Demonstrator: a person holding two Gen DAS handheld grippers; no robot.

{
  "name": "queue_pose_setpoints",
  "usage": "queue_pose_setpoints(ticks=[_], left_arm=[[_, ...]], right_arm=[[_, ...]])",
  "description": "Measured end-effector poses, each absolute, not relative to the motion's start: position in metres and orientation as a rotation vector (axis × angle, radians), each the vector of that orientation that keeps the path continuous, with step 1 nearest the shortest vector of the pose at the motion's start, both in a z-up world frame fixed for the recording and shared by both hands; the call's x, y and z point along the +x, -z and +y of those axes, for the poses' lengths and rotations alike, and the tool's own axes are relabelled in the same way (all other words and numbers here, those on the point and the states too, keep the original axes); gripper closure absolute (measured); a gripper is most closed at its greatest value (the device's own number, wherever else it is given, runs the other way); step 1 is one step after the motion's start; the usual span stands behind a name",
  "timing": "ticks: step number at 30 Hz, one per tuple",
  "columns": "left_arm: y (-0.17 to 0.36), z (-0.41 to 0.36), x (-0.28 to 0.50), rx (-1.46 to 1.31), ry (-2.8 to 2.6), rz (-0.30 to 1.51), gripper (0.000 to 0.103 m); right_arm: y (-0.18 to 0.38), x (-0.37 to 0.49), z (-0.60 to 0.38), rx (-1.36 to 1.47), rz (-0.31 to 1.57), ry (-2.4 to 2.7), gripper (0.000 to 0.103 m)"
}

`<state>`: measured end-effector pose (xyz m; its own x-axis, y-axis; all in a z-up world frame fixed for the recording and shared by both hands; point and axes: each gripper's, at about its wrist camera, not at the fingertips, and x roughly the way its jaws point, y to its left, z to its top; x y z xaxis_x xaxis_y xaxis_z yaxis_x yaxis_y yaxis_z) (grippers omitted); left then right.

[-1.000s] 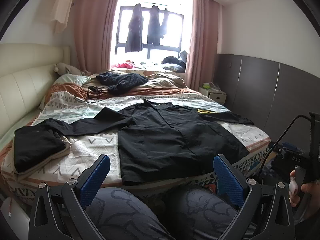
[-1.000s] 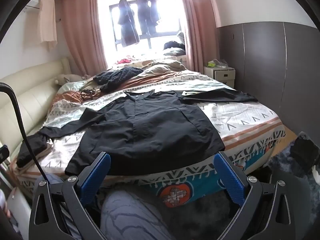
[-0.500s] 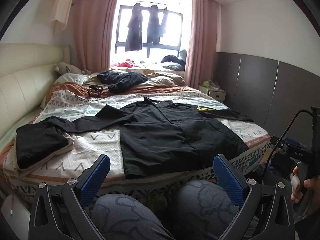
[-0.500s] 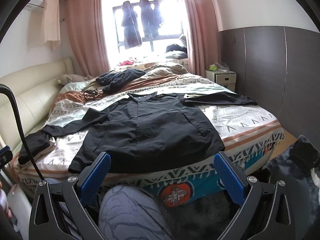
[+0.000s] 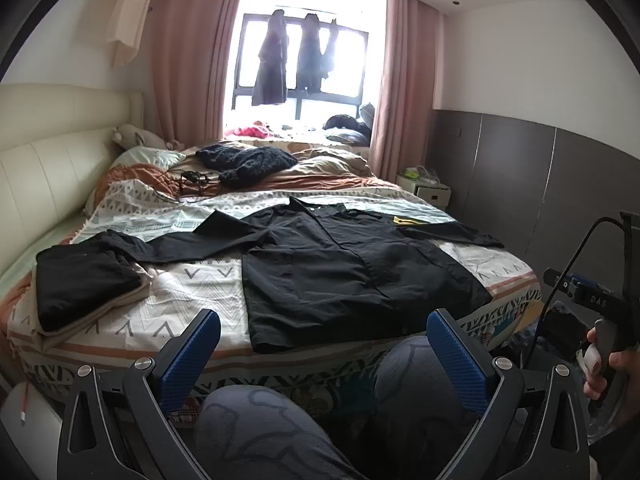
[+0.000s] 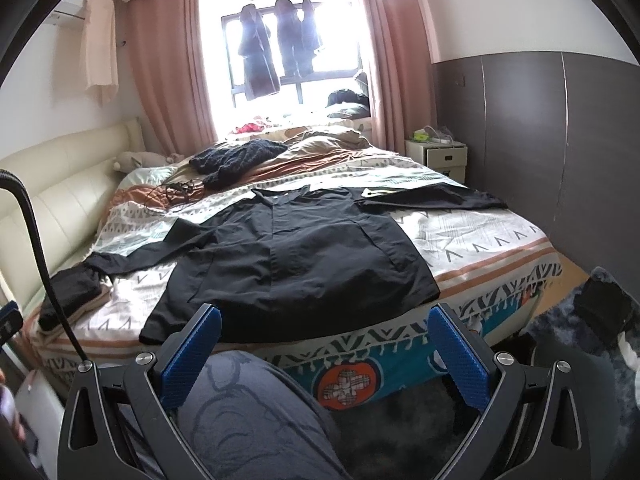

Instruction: Fold large clothes

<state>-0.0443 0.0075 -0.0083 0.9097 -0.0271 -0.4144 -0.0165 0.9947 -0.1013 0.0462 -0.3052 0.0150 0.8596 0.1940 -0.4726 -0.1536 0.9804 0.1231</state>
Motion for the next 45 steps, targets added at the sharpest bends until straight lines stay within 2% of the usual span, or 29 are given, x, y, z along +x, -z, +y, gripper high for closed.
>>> queue_pose_setpoints(ticks=[27, 45], left_arm=[[0.002, -0.007, -0.062, -0.064, 0.013, 0.425, 0.000], [0.003, 0.005, -0.020, -0.056, -0.004, 0.462, 0.000]], right_arm=[[-0.010, 0.037, -0.317, 0.122, 0.475, -0.182, 0.000], [-0.007, 0.071, -0.310, 0.121, 0.505, -0.179, 0.000]])
